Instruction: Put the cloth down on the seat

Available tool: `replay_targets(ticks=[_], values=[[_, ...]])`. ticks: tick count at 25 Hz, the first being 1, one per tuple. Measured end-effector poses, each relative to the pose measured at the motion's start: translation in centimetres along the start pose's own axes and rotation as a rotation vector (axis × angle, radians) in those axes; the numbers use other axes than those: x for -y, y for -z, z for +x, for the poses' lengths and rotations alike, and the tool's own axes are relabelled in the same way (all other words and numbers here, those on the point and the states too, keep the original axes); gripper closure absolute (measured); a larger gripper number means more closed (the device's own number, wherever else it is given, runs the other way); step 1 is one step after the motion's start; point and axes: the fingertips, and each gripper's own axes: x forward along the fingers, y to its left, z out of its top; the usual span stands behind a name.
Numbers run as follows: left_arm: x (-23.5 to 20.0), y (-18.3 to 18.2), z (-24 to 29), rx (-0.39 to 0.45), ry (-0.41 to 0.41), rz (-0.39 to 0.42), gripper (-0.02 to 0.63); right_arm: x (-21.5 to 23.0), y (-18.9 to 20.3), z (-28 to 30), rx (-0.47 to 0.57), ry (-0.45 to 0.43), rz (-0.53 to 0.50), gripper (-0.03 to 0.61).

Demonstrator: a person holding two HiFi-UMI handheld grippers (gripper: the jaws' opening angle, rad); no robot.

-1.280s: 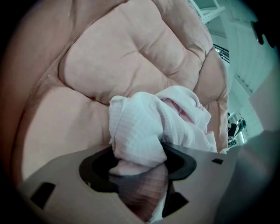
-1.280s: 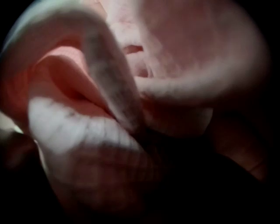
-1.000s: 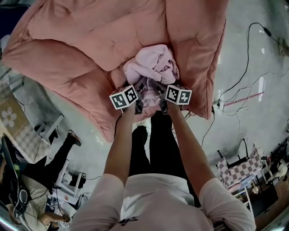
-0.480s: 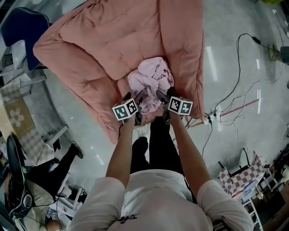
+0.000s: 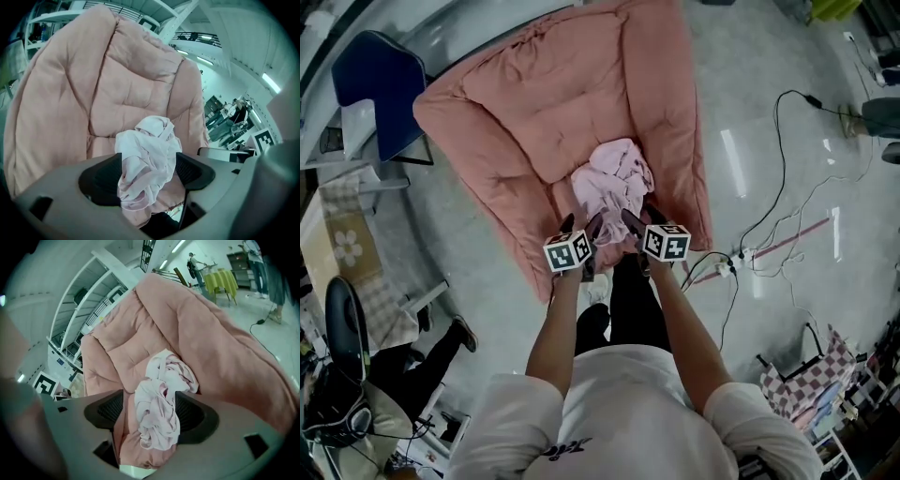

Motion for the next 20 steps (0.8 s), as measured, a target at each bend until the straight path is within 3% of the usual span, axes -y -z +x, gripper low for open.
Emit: replay_targets(ticks=[8,20], values=[[3.5,-3.7,-6.1,0.15,0.066,0.037,0.258,-4.8,-3.5,-5.0,0.147,0.028,-0.139,0.242],[8.0,-7.8,-14.8,0.297,0.135,0.119,0.258,-9.8,-7.3,-12.5,0.3,0.023,-0.211,0.242]])
